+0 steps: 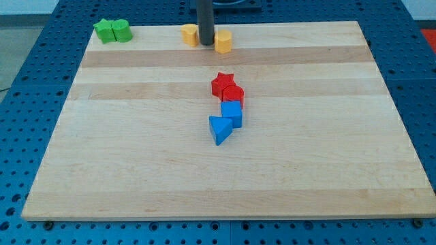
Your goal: Move the yellow hexagon above the red star
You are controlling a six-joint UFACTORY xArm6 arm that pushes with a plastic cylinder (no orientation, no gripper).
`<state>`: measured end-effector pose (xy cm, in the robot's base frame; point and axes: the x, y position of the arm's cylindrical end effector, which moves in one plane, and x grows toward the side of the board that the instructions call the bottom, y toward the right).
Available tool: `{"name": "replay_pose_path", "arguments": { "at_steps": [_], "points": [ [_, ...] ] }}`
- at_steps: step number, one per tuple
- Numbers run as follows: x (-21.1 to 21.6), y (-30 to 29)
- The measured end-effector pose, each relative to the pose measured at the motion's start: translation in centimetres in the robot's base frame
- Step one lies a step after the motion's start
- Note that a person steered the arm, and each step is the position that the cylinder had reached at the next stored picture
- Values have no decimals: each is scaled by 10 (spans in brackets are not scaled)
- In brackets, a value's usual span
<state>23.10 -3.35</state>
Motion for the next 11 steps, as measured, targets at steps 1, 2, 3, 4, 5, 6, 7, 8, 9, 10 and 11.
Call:
{"name": "replay_pose_path", "arguments": {
  "at_steps": [1, 2, 3, 4, 5, 6, 7, 8, 9, 10, 11],
  "points": [
    [-18, 32],
    [14, 48],
    [55, 48],
    [37, 43],
    [14, 60],
    [25, 94],
    [53, 93],
    [66, 59],
    [66, 49],
    [67, 53],
    [89, 53]
  ]
}}
